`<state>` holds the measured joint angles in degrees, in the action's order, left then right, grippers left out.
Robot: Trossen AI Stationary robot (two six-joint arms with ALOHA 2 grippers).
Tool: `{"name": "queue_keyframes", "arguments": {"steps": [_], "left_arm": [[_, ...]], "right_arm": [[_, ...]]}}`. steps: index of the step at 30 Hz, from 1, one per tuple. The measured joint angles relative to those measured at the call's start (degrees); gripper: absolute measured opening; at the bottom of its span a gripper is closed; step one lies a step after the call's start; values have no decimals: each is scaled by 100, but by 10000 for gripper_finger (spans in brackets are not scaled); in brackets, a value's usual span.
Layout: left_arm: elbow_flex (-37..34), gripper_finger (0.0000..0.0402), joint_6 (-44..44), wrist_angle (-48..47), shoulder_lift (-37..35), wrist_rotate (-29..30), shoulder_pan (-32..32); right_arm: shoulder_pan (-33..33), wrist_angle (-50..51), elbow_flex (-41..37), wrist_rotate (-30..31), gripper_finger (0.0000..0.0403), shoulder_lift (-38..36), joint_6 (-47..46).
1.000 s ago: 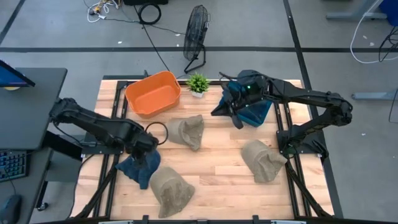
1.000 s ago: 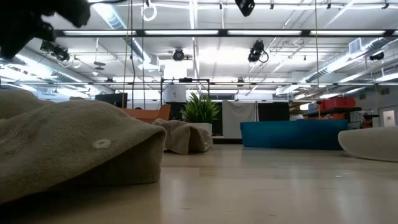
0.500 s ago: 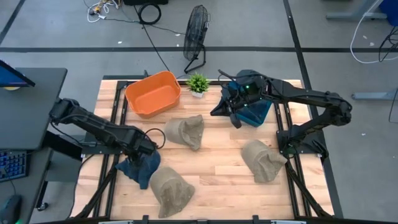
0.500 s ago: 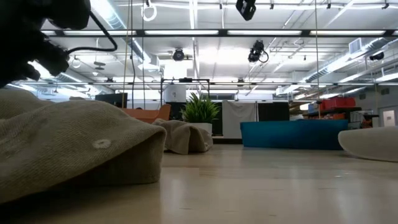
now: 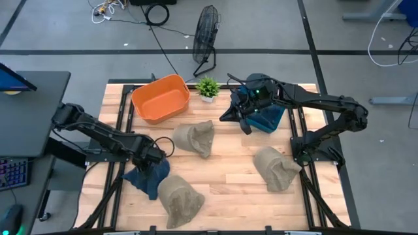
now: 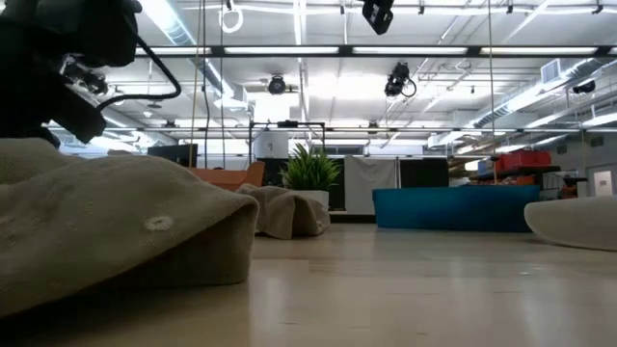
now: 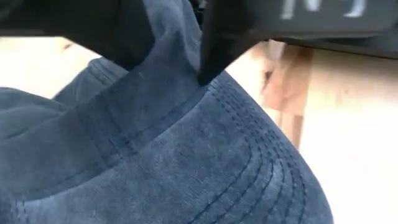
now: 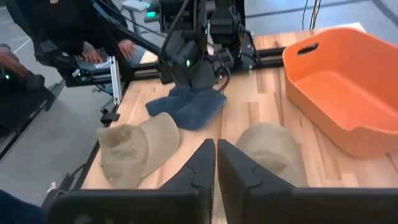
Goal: Pick & Place hat
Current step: Put the blue cap into the blue bin
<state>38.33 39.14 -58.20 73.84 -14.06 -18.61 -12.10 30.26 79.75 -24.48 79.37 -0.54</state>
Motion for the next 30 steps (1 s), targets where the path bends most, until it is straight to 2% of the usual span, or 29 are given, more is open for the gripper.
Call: {"name": "queue_keyframes", "arguments": {"steps": [4, 9, 15, 19, 21, 23, 25, 30], "left_arm": [[219, 18, 370, -3, 1, -331, 7], [848, 6, 1286, -208, 2, -482, 7], [2140, 5, 3013, -1253, 0, -366, 84], [2919, 6, 4234, -1263, -2, 88, 143], [3137, 7, 4621, -1045, -2, 667, 176], [3193, 7, 4708, -534, -2, 1320, 185], [3179, 6, 4707, -10, 0, 1728, 243], [3062, 8, 4584, 865, 184, 2099, 458]], "right_arm": [[23, 253, 0, -40, 32, 0, 14], [103, 455, 0, 177, 78, 0, 84], [318, 435, 0, 306, 154, 0, 51], [567, 188, 0, 314, 198, 40, 118], [725, -75, 0, 470, 214, 103, 163], [868, -235, 0, 759, 226, 174, 333], [1009, -489, 0, 1027, 233, 283, 581], [1197, -881, 0, 1316, 237, 629, 1138]]}}
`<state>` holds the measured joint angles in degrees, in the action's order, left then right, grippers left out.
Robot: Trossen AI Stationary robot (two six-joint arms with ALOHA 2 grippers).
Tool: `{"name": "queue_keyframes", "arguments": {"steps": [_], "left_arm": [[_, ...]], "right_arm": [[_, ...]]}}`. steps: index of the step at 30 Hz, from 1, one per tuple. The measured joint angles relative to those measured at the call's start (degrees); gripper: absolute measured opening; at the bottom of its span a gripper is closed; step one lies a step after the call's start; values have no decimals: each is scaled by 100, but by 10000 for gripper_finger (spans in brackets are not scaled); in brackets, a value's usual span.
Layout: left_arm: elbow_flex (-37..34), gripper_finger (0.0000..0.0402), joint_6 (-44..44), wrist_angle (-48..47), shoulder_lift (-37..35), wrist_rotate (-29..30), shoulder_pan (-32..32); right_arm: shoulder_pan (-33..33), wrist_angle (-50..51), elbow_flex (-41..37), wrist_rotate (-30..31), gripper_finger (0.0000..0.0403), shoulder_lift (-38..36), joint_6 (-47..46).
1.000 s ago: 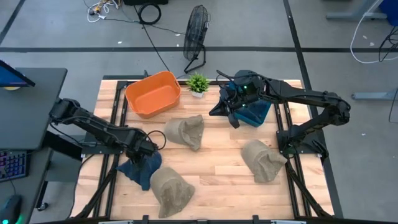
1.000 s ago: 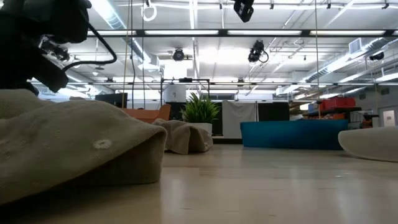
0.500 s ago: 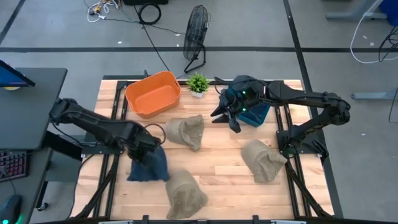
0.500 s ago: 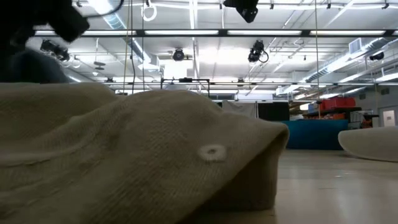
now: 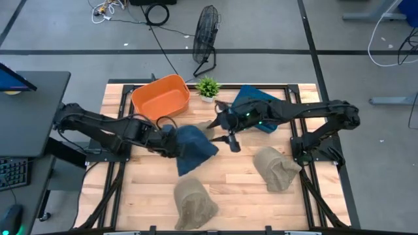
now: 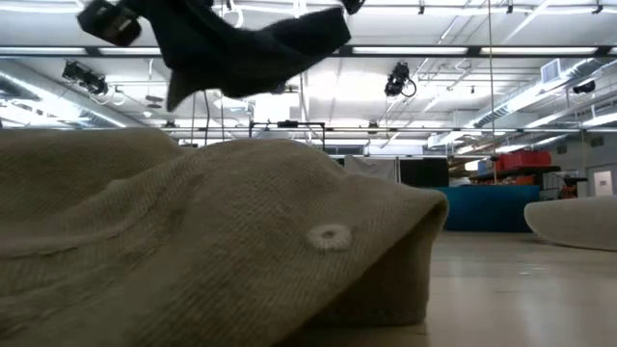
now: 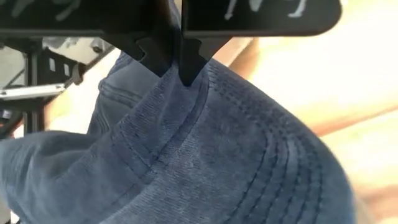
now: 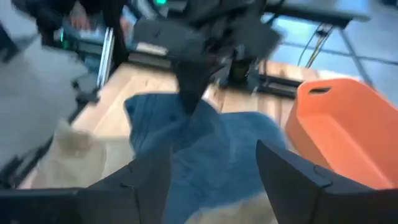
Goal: Pick & Place hat
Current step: Put the blue cap into the blue bin
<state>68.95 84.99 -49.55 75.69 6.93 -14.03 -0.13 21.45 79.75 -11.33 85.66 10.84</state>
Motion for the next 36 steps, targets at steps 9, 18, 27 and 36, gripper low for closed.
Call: {"name": "queue_keyframes", "arguments": {"steps": [9, 18, 27, 36], "left_arm": [[1, 6, -727, 1195, 588, -56, 345], [0, 9, -1219, 1981, 794, -93, 434], [0, 16, -1228, 1916, 803, -100, 451], [0, 38, -1487, 1948, 802, 115, 499]], "right_arm": [[42, 29, -2, -64, 233, 736, 168], [40, 370, -2, 200, 223, 1119, 768], [37, 573, -2, 372, 88, 1131, 1234], [40, 923, -2, 432, 22, 1131, 1410]]}}
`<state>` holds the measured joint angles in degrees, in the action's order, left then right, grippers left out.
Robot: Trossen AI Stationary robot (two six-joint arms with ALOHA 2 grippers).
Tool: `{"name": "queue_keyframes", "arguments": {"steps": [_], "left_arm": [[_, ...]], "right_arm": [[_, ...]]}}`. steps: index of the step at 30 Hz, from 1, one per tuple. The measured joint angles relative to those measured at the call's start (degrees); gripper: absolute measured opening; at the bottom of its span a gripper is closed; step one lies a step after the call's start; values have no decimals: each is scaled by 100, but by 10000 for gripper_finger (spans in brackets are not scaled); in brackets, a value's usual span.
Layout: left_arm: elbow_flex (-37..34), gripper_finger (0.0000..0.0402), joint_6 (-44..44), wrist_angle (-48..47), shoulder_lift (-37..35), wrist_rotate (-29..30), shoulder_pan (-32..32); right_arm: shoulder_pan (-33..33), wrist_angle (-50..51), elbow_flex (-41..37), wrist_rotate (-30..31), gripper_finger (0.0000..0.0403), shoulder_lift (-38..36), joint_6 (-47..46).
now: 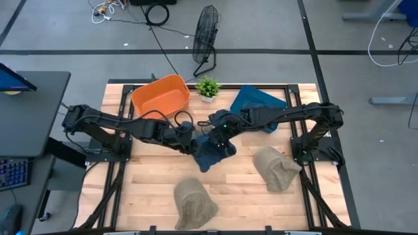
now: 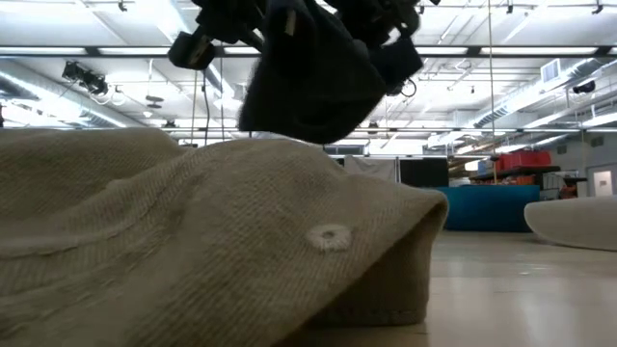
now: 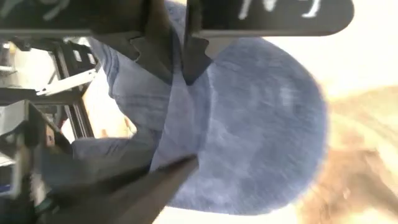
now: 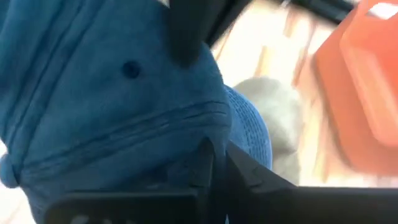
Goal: Pick & Place hat
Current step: Put the blue cap into the blue bin
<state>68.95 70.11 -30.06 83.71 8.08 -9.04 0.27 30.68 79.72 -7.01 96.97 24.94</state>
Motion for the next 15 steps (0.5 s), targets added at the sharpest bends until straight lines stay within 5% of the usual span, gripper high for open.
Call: {"name": "queue_keyframes", "arguments": {"steps": [8, 15], "left_arm": [[2, 125, -186, -26, 30, 308, 47], [2, 164, -215, -22, 30, 657, 66]], "right_arm": [[3, 898, 0, 255, 8, -4, 151], [-49, 2106, 0, 2004, 3, -610, 1488]]}}
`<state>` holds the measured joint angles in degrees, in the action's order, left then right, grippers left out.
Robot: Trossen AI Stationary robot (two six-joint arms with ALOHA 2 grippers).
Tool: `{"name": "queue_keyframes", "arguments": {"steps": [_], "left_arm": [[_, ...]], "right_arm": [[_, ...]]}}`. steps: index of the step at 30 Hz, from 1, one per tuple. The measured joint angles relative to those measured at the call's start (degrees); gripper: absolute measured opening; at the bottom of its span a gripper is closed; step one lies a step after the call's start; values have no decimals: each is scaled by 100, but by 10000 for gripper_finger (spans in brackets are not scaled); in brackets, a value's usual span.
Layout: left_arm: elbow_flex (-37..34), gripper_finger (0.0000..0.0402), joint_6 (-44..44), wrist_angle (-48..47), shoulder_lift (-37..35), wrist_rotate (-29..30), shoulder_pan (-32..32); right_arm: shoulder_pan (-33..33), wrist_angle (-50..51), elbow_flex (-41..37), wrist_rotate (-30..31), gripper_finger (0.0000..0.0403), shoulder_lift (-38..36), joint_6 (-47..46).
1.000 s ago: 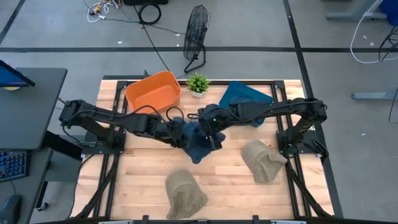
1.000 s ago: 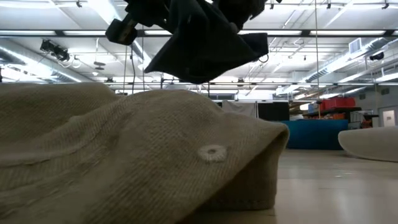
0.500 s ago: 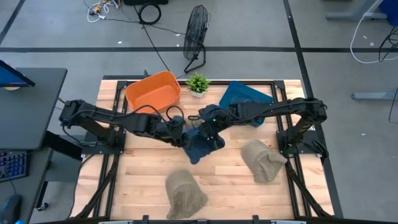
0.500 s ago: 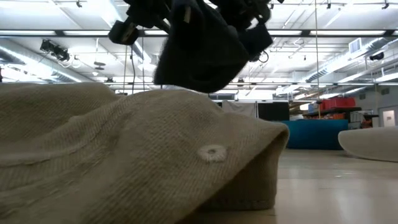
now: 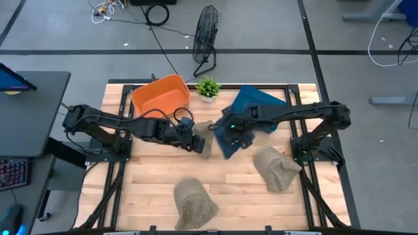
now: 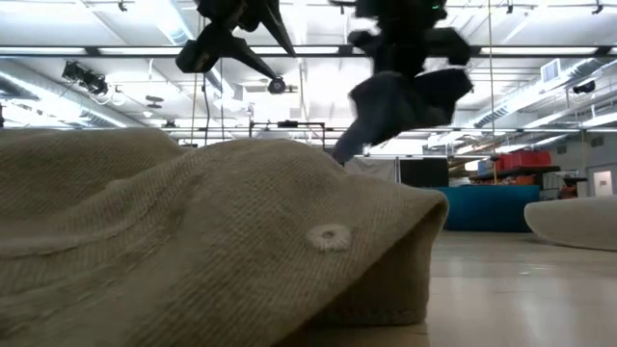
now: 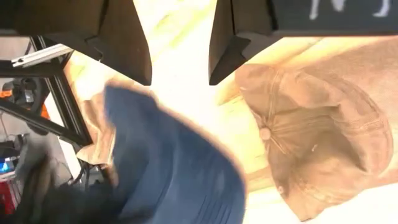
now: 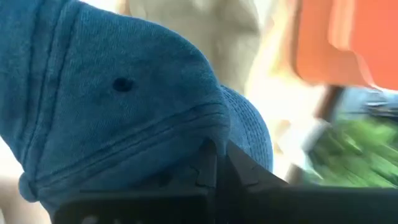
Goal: Pick & Place hat
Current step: Put the blue cap into the blue bin
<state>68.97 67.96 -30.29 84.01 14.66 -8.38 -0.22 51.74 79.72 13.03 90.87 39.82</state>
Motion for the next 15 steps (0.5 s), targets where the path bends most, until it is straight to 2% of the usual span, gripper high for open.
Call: {"name": "queue_keyframes", "arguments": {"steps": [6, 12, 15], "left_arm": [[0, 160, -162, -7, 0, 0, -2], [0, 159, -179, -2, 0, 0, -2], [0, 159, -179, -4, 0, 0, -2]], "right_arm": [[-355, 700, 0, 109, 1, -1125, 1143], [-1175, 1766, 2, 291, 1, -1959, 2411], [-1656, 1958, -78, 215, 0, -2155, 3100]]}}
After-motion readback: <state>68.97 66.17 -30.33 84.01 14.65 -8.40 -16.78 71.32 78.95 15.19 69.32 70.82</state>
